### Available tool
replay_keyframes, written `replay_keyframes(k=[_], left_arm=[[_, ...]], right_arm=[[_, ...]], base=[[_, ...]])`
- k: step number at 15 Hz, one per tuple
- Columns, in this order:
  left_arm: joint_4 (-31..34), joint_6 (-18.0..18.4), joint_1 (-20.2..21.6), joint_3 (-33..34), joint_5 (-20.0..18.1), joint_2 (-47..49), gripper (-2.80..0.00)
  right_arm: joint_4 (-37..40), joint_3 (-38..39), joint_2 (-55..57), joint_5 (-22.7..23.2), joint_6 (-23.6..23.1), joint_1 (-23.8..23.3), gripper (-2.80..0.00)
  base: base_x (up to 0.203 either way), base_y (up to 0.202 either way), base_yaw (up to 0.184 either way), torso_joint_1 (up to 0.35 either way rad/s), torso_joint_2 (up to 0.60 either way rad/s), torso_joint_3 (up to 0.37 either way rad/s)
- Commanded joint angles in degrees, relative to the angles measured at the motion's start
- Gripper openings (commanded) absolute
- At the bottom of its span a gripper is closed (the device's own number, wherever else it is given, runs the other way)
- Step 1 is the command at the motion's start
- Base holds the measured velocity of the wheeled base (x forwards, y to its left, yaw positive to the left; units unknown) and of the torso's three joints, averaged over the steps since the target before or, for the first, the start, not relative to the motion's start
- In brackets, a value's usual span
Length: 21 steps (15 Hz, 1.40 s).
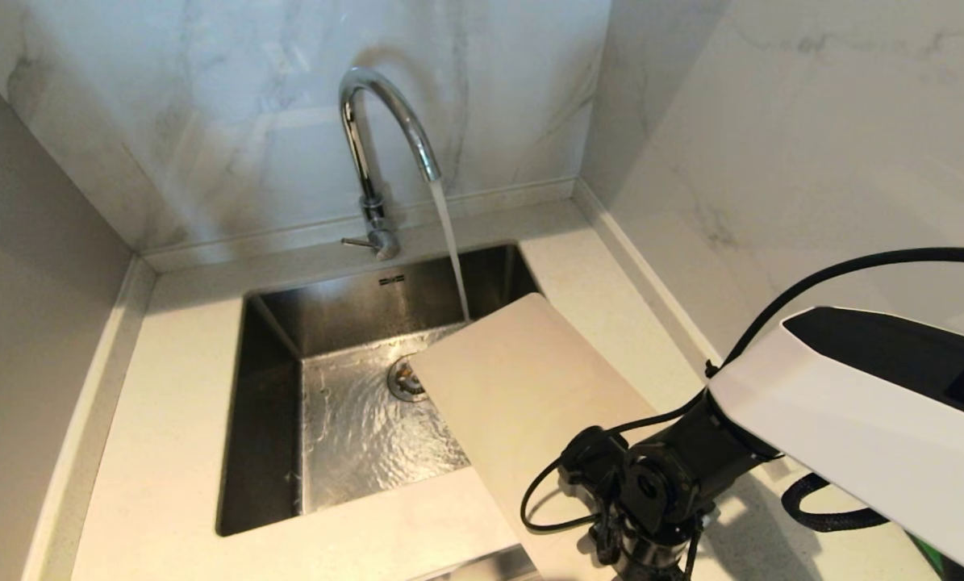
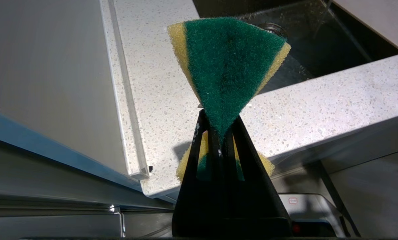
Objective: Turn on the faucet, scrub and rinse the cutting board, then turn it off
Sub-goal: Pick up the cutting board
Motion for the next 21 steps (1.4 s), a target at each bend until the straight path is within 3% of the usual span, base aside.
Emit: replay_keyframes(k=[1, 21], left_arm=[[0.0, 0.0, 0.0, 0.0, 0.1, -0.1, -2.8], [0.0, 0.0, 0.0, 0.0, 0.0, -0.1, -2.8]], right_arm=[[0.2, 0.3, -1.4, -0.1, 0.5, 0.0, -2.8], [0.5, 0.4, -9.0, -2.0, -0.5, 0.0, -2.8]], base=[[0.0, 0.0, 0.0, 0.0, 0.0, 0.0], [0.0, 0.0, 0.0, 0.0, 0.0, 0.0]])
